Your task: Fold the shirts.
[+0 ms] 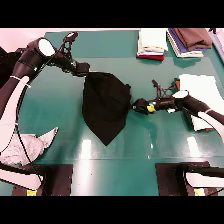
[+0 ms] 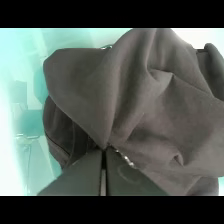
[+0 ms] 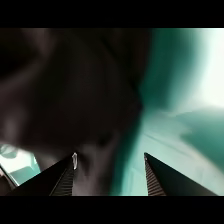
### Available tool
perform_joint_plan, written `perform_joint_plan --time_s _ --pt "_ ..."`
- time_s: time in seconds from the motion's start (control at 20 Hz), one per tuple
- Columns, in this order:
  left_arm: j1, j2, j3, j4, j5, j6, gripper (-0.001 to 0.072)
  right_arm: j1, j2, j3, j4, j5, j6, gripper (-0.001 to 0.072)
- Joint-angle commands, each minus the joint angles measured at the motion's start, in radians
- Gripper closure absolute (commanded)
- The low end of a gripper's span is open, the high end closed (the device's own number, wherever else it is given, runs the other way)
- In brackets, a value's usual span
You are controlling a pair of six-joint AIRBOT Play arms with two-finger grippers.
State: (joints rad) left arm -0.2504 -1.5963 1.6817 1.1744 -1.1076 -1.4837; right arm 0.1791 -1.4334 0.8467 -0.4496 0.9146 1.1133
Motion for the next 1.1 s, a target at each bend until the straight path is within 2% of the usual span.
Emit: perform_joint_plan --time_s 0.0,0.15,0.2,0.25,0.3,0.45,0.65,0.85,1.05 --pt "0.001 0.001 0.000 0.001 -0.003 0.000 0.0683 0.051 -0.080 0.100 0.029 -0.055 -0.024 0.0200" --pt "0.001 0.001 0.000 0.000 -0.004 0.000 0.0683 0.076 -0.139 0.173 0.030 -0.053 -0.023 0.0205" --pt "0.001 0.001 0.000 0.000 -0.005 0.000 0.0683 0.086 -0.154 0.195 0.030 -0.055 -0.024 0.0271" --pt "0.001 0.001 0.000 -0.001 -0.006 0.000 0.0683 0.099 -0.165 0.214 0.029 -0.056 -0.025 0.0495" --pt "0.001 0.001 0.000 -0.005 -0.010 0.000 0.0683 0.108 -0.172 0.232 0.029 -0.060 -0.035 0.0675" --pt "0.001 0.027 0.001 -0.011 -0.004 0.000 0.0684 0.126 -0.158 0.270 0.024 -0.079 -0.048 0.0697" --pt "0.001 0.190 0.002 -0.008 0.067 0.001 0.0683 0.073 0.014 0.335 -0.138 -0.022 -0.037 0.0699" --pt "0.000 0.452 0.020 -0.025 0.166 0.028 0.0684 -0.013 0.255 0.515 -0.351 0.116 0.107 0.0699" --pt "-0.094 0.584 0.043 -0.029 0.162 0.105 0.0685 -0.017 0.381 0.693 -0.531 0.194 0.232 0.0699"
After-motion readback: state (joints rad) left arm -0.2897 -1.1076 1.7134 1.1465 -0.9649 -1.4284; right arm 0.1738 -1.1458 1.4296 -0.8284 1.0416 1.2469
